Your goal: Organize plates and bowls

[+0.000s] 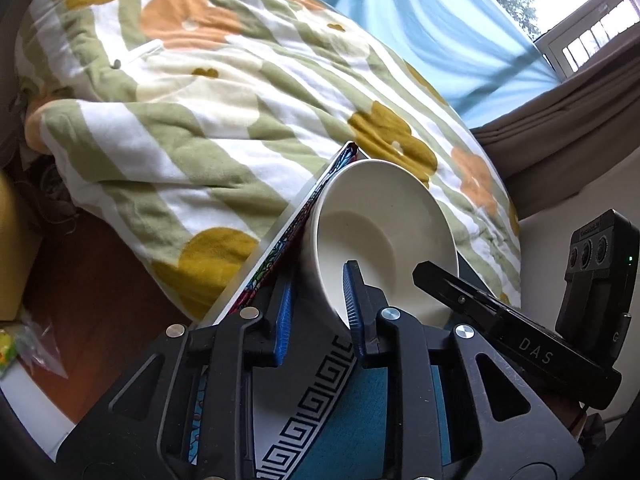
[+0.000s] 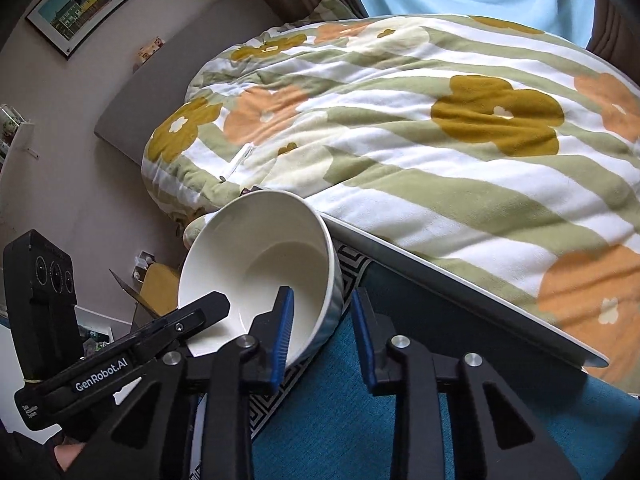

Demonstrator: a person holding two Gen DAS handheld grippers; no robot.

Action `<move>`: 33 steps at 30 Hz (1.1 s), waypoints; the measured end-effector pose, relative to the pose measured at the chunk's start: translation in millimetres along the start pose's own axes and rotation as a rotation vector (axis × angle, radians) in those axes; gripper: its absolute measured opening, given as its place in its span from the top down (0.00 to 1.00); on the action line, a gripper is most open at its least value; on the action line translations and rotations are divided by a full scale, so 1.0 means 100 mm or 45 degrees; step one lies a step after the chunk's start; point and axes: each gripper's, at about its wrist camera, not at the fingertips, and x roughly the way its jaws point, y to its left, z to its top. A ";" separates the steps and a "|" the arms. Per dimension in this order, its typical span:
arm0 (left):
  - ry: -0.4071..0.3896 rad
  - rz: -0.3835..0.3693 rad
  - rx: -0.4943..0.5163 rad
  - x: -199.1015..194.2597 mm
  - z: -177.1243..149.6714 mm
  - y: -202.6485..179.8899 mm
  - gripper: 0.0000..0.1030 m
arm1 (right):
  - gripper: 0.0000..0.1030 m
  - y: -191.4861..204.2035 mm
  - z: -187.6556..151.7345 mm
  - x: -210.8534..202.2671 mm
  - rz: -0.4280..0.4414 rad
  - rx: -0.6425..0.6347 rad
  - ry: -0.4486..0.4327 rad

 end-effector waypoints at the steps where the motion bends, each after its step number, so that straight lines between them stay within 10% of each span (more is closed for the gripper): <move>1: -0.002 0.000 0.003 0.00 0.00 0.00 0.79 | 0.82 -0.01 -0.01 0.00 0.002 0.010 -0.008; 18: -0.103 0.031 0.224 -0.73 -0.31 -0.59 0.80 | 0.83 0.21 -0.31 -0.83 -0.002 0.012 -0.180; 33: -0.146 -0.073 0.423 -1.88 -1.76 -1.75 0.79 | 0.83 0.08 -1.68 -2.52 -0.103 0.081 -0.337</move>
